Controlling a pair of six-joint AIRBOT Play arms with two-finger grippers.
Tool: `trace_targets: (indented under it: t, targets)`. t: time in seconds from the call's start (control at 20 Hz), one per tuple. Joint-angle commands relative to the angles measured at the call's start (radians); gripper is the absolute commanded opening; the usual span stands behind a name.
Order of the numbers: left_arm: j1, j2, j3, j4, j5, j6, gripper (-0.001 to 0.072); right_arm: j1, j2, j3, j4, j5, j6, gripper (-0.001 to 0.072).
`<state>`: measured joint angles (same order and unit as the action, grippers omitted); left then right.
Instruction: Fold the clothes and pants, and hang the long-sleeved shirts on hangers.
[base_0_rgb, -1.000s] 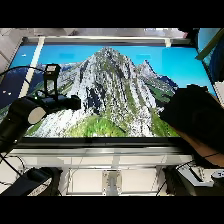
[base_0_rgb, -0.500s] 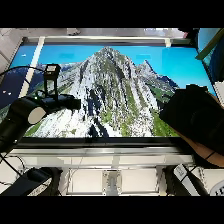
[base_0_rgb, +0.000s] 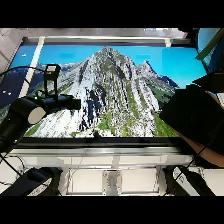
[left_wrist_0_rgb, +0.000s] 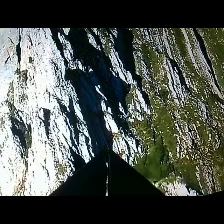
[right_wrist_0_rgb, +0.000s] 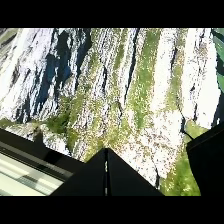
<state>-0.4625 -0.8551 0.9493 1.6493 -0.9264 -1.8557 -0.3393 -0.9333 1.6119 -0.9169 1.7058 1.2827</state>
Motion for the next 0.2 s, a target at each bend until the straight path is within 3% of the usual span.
trace_targets:
  t: [0.0,0.15]
  targets:
    - [0.001,0.0,0.001,0.0,-0.001,0.0,0.0023,0.024,0.0,0.001,-0.024,0.007,-0.005,0.0039]
    - [0.001,0.0,0.001,0.0,-0.001,0.0,0.0023,0.024,0.0,0.001,-0.024,0.007,-0.005,0.0039]
